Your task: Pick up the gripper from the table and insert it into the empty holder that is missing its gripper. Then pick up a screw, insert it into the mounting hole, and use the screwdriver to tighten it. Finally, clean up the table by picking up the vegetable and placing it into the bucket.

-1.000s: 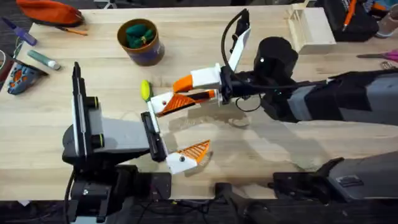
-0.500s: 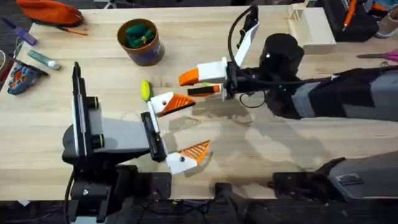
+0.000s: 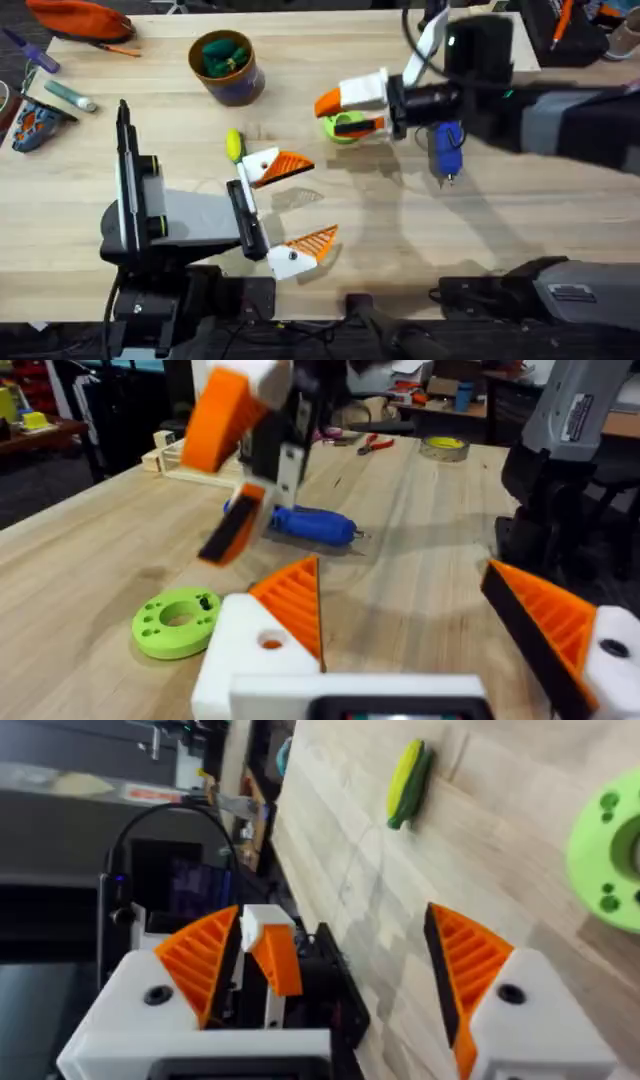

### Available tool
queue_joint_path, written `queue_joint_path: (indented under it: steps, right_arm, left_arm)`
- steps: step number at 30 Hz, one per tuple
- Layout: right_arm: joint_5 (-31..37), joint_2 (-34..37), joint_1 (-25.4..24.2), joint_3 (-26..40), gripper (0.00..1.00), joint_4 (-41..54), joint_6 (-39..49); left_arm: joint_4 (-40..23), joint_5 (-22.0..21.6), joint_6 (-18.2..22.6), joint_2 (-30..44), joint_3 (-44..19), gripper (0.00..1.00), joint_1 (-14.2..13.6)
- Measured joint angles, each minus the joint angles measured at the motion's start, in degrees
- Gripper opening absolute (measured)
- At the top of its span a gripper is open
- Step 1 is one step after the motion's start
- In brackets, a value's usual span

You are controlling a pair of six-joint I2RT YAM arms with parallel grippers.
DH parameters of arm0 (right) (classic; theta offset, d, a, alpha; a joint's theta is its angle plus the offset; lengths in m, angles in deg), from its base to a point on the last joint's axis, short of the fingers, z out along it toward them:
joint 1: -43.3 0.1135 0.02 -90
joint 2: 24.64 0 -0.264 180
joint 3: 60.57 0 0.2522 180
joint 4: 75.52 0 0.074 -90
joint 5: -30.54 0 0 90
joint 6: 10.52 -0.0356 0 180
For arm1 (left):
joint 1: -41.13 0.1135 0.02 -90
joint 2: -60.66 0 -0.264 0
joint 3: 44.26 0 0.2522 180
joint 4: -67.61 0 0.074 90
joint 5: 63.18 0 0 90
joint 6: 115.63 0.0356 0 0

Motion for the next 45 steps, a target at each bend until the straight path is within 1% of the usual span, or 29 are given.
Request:
queue_joint_path:
  steps: [4, 8, 12, 16, 19, 23, 24, 27, 29, 32, 35, 39, 41, 42, 43, 45]
  right_arm:
    - [0.56, -1.31, -1.67, 7.14, 0.991, 14.33, 9.44]
    - [4.54, -1.36, -3.43, 14.62, 0.992, 31.70, 19.49]
    - [14.13, -1.36, -3.63, 23.49, 0.991, 48.35, 29.50]
    - [26.62, -1.40, -2.19, 30.77, 0.991, 57.77, 36.64]
    - [36.70, -1.40, 0.37, 33.92, 0.991, 61.76, 40.26]
    - [49.38, -0.84, 4.95, 35.51, 0.991, 66.05, 43.59]
    - [52.00, -0.11, 6.09, 35.91, 0.991, 67.10, 44.30]
    - [57.12, 3.63, 8.63, 37.56, 0.969, 69.80, 46.35]
    - [59.06, 7.05, 9.54, 39.55, 0.951, 72.21, 47.47]
    - [60.90, 12.43, 9.81, 44.26, 0.920, 76.26, 48.64]
    - [61.93, 16.03, 9.90, 48.27, 0.907, 76.18, 49.32]
    - [62.67, 17.35, 11.14, 49.68, 0.906, 74.49, 49.79]
    - [62.94, 17.61, 12.77, 49.68, 0.901, 74.59, 49.82]
    - [62.89, 17.85, 13.05, 49.68, 0.883, 74.58, 49.88]
    - [62.65, 18.26, 13.26, 49.68, 0.843, 74.58, 49.76]
    - [61.86, 19.23, 13.33, 49.68, 0.825, 74.34, 49.55]
  left_arm:
    - [0.01, 0.00, 0.01, 0.00, 0.00, 0.986, 0.00]
    - [0.01, 0.00, -0.01, 0.01, 0.00, 0.986, 0.00]
    - [-0.01, 0.00, 0.01, 0.01, 0.00, 0.986, 0.00]
    - [0.01, 0.01, -0.01, 0.00, 0.00, 0.986, 0.00]
    - [0.01, 0.00, -0.01, 0.01, 0.00, 0.986, 0.00]
    - [0.00, 0.01, -0.01, 0.00, 0.00, 0.986, 0.00]
    - [-0.01, 0.00, -0.01, -0.01, 0.00, 0.986, 0.00]
    - [0.01, 0.00, 0.01, -0.01, 0.00, 0.986, 0.00]
    - [0.00, 0.00, -0.01, -0.01, 0.00, 0.986, 0.00]
    - [0.01, 0.01, -0.01, 0.00, 0.00, 0.986, 0.00]
    - [0.01, 0.02, 0.01, 0.00, 0.00, 0.986, 0.00]
    - [0.00, 0.00, 0.01, 0.01, 0.00, 0.986, 0.00]
    - [0.00, 0.02, 0.00, 0.01, 0.00, 0.986, 0.00]
    - [-0.01, 0.00, 0.01, -0.01, 0.00, 0.986, 0.00]
    - [0.00, 0.00, 0.00, 0.01, 0.00, 0.986, 0.00]
    - [-0.01, 0.02, -0.01, 0.01, 0.00, 0.986, 0.00]
